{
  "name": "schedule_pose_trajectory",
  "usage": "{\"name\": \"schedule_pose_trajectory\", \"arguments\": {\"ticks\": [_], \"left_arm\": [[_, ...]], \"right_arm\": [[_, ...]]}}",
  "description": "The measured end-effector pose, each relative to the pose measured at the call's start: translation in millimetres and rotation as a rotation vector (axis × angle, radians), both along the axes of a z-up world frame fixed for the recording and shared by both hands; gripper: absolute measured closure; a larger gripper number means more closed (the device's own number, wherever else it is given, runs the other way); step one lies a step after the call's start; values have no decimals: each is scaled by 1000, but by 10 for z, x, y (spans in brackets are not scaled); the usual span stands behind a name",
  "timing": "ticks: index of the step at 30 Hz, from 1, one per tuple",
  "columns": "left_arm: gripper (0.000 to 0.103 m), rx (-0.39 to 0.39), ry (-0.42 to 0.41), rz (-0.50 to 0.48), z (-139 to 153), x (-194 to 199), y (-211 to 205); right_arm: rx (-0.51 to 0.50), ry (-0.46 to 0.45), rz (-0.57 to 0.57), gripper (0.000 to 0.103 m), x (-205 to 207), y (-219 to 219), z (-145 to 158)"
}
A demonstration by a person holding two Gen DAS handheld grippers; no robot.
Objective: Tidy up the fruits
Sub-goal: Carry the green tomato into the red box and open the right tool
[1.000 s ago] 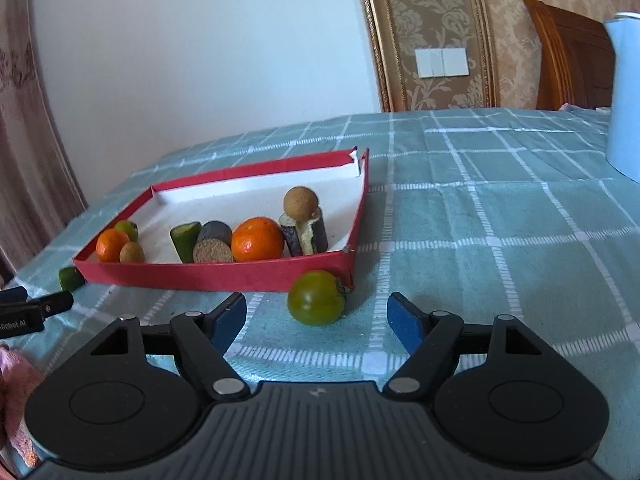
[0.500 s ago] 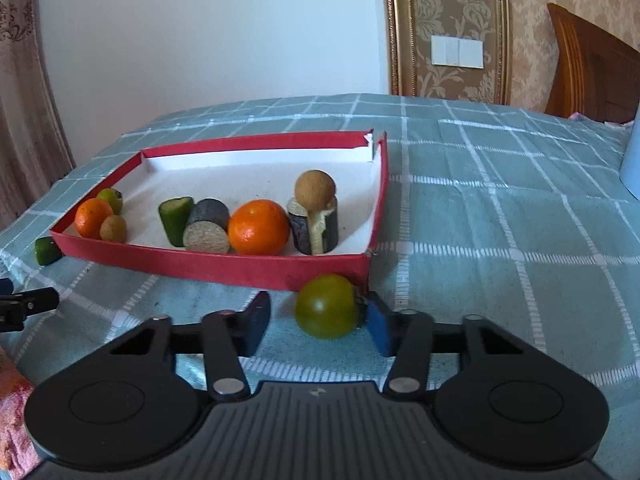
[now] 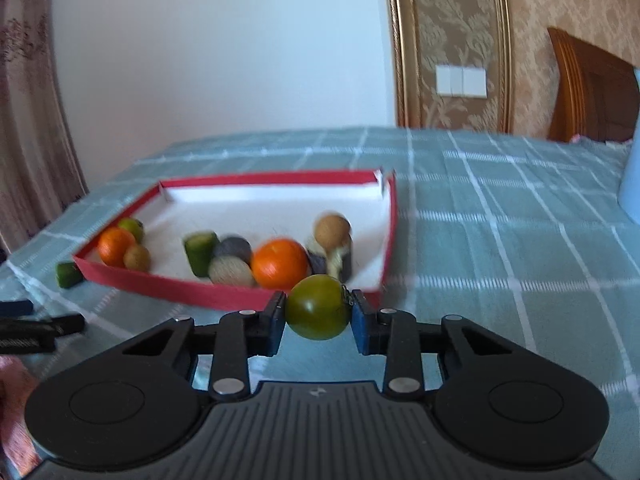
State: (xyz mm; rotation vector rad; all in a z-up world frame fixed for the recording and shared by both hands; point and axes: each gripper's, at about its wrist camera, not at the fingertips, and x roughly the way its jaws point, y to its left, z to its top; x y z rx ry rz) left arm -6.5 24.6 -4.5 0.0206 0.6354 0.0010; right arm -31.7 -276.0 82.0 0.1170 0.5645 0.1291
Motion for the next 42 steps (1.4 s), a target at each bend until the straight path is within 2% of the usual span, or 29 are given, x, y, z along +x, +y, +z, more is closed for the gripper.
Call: {"name": "schedule_pose_trajectory", "arguments": {"ticks": [11, 26, 42], "left_arm": [[0, 12, 2, 4, -7, 5, -24], [0, 6, 8, 2, -22, 12, -13], [0, -6, 10, 0, -31, 16, 11]], "right_arm": [[-27, -34, 49, 70, 324, 225, 198], [-55, 14, 22, 70, 743, 312, 58], [-81, 25, -6, 69, 968, 363, 2]]}}
